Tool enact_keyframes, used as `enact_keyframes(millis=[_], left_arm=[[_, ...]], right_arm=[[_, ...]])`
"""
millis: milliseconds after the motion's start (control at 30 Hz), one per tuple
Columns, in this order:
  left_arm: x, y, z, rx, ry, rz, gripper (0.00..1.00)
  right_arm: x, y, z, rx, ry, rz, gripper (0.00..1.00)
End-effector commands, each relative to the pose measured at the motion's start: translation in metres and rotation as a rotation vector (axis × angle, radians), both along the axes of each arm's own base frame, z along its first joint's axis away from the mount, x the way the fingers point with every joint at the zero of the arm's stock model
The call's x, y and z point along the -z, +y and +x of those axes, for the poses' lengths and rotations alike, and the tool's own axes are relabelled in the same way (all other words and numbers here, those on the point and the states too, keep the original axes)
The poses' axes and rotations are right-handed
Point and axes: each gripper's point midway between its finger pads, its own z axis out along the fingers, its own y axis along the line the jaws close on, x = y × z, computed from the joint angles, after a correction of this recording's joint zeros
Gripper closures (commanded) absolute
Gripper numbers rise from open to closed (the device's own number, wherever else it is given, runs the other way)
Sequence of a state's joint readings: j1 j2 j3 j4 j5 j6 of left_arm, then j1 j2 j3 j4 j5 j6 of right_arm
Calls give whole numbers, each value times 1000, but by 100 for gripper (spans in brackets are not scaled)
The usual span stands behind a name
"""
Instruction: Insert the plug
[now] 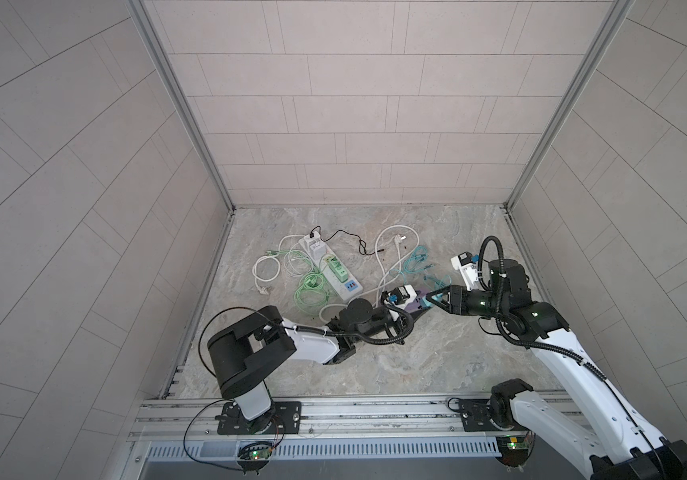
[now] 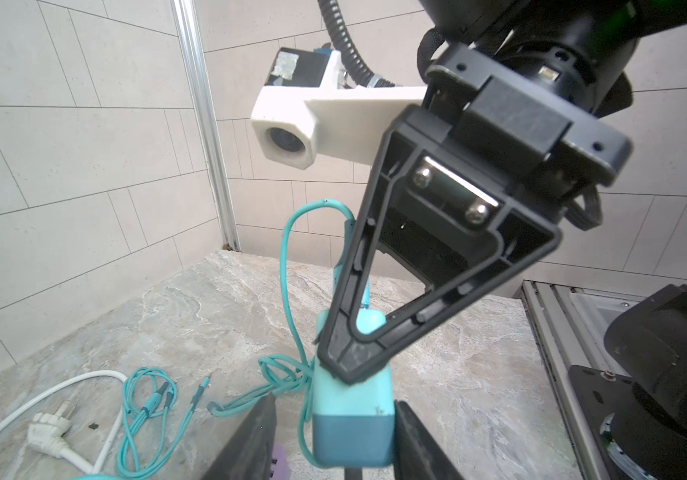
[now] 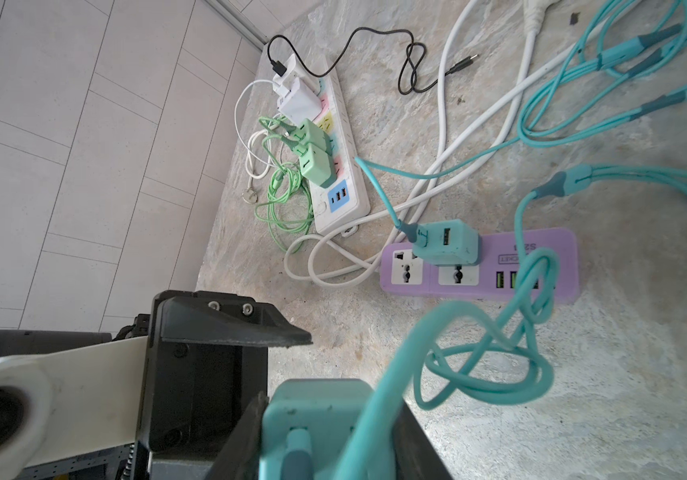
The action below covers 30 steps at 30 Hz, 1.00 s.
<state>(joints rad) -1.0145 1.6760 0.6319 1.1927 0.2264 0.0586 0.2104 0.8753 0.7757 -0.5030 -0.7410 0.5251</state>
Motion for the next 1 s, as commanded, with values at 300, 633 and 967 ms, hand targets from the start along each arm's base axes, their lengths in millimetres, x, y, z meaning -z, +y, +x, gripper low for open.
enact_keyframes(millis=[300, 633, 967], left_arm=[[-25, 4, 1, -11, -36, -74, 44], [-27, 21, 1, -65, -21, -76, 34], [-6, 111, 13, -406, 107, 47, 34]], right_arm=[[-29, -1, 14, 33, -75, 17, 88], [-39, -15, 19, 98, -130, -76, 90], [-8, -10, 9, 107, -122, -298, 90]])
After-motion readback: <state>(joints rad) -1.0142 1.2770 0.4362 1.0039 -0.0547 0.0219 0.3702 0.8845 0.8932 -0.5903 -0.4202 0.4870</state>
